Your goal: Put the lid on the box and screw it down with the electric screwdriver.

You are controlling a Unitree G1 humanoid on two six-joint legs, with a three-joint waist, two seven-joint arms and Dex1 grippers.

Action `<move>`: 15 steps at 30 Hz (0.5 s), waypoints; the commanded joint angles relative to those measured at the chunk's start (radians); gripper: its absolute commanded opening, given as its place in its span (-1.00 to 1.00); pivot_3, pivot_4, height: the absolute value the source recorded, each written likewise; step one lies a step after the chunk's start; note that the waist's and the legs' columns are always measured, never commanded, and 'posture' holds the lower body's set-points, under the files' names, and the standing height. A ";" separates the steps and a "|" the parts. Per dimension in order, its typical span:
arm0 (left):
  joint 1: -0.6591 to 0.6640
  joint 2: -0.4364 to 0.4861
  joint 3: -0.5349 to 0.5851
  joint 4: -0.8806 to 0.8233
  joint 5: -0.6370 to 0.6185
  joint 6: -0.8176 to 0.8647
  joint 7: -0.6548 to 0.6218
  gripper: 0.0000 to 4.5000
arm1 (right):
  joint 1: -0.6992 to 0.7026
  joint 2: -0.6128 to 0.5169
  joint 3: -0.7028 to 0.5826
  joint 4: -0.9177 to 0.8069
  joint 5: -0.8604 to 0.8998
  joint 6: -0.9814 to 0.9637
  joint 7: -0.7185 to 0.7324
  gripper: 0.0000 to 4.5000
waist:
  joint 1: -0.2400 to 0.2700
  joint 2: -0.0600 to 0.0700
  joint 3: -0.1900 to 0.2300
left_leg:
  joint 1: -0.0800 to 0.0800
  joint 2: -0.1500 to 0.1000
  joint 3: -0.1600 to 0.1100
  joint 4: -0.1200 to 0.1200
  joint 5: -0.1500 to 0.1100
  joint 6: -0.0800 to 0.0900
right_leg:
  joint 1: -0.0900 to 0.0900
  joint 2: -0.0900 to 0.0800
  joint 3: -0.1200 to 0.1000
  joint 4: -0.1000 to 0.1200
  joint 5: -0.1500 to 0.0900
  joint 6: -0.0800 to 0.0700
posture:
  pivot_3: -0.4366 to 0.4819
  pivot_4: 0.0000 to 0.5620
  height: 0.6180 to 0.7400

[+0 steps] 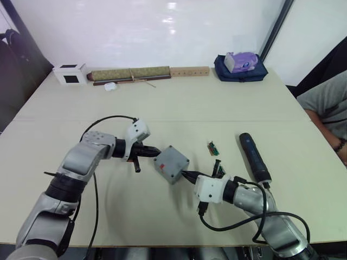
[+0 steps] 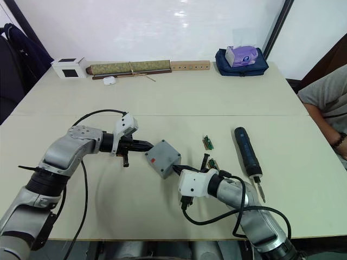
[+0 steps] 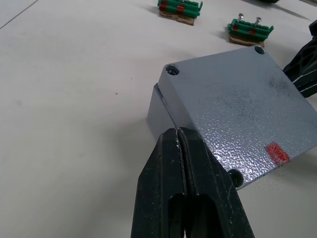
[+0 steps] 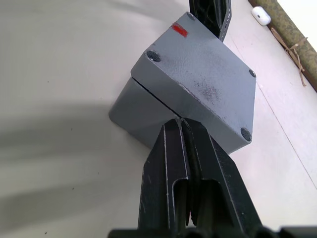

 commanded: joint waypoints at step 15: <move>-0.006 0.007 0.005 -0.008 -0.001 -0.039 -0.023 -1.00 | -0.003 -0.012 0.007 -0.021 -0.005 0.003 -0.003 -0.98 | 0.000 0.000 0.000 | 0.000 0.000 0.000 0.000 0.000 0.000 | 0.000 0.000 0.000 0.000 0.000 0.000 | -0.05 -0.47 1.00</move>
